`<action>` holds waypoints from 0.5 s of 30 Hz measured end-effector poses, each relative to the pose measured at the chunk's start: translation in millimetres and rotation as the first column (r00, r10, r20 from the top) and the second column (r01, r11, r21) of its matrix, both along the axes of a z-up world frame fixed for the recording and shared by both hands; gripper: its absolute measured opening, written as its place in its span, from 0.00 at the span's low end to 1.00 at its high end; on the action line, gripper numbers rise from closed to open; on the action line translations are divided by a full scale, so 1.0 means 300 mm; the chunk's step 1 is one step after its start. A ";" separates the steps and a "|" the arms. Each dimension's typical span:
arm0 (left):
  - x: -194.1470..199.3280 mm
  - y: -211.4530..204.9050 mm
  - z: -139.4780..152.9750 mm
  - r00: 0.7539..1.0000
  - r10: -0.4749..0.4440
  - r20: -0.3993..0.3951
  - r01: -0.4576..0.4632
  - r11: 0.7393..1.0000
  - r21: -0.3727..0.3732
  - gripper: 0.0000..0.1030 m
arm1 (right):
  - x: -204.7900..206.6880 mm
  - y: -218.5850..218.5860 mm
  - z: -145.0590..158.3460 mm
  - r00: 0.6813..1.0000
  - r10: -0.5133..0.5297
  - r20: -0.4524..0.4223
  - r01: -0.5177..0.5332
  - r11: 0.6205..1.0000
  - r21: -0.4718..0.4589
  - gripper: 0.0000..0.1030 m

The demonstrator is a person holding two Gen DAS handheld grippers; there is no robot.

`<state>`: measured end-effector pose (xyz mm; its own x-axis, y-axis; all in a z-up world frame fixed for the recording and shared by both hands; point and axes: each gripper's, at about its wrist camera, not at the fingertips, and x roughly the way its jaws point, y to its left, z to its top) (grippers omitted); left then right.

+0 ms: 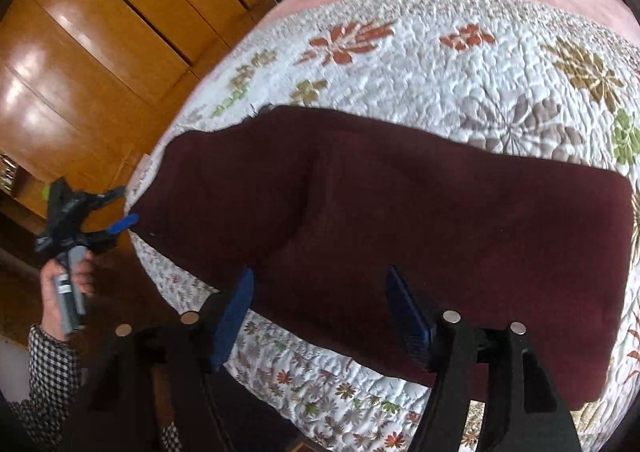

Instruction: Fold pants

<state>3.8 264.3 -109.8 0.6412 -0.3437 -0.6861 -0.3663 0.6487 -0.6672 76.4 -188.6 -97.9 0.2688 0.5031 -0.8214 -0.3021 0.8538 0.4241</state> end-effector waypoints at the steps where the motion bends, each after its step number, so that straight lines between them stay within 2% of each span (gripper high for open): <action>1: -0.025 0.005 0.016 0.999 0.022 0.029 -0.023 1.000 0.013 0.71 | -0.001 0.001 -0.010 1.000 -0.002 -0.006 0.002 1.000 -0.015 0.68; 2: -0.040 0.013 0.031 0.998 0.036 0.057 -0.037 0.999 0.014 0.74 | 0.003 0.002 -0.021 1.000 -0.003 -0.013 0.003 1.000 -0.029 0.68; 4: -0.062 0.030 0.052 0.993 0.070 0.100 -0.071 0.997 0.011 0.86 | 0.007 0.003 -0.046 1.000 -0.006 -0.027 0.005 0.999 -0.048 0.68; 8: -0.060 0.105 0.041 0.992 0.115 0.061 -0.117 0.992 0.038 0.86 | 0.004 -0.006 -0.061 0.999 -0.015 -0.032 0.014 0.999 -0.045 0.70; 11: -0.048 0.149 -0.027 0.993 0.120 0.009 -0.120 0.992 -0.038 0.86 | 0.004 -0.006 -0.068 1.000 -0.014 -0.026 0.013 0.999 -0.051 0.73; 15: -0.037 0.164 -0.109 0.994 0.109 -0.029 -0.111 0.991 -0.077 0.85 | 0.004 -0.011 -0.076 0.999 -0.021 -0.028 0.020 0.999 -0.041 0.73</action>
<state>-7.2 313.6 -142.6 0.6615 -0.3251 -0.6759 -0.4495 0.5496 -0.7042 77.7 -192.0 -120.6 0.2550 0.4634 -0.8487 -0.2723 0.8766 0.3968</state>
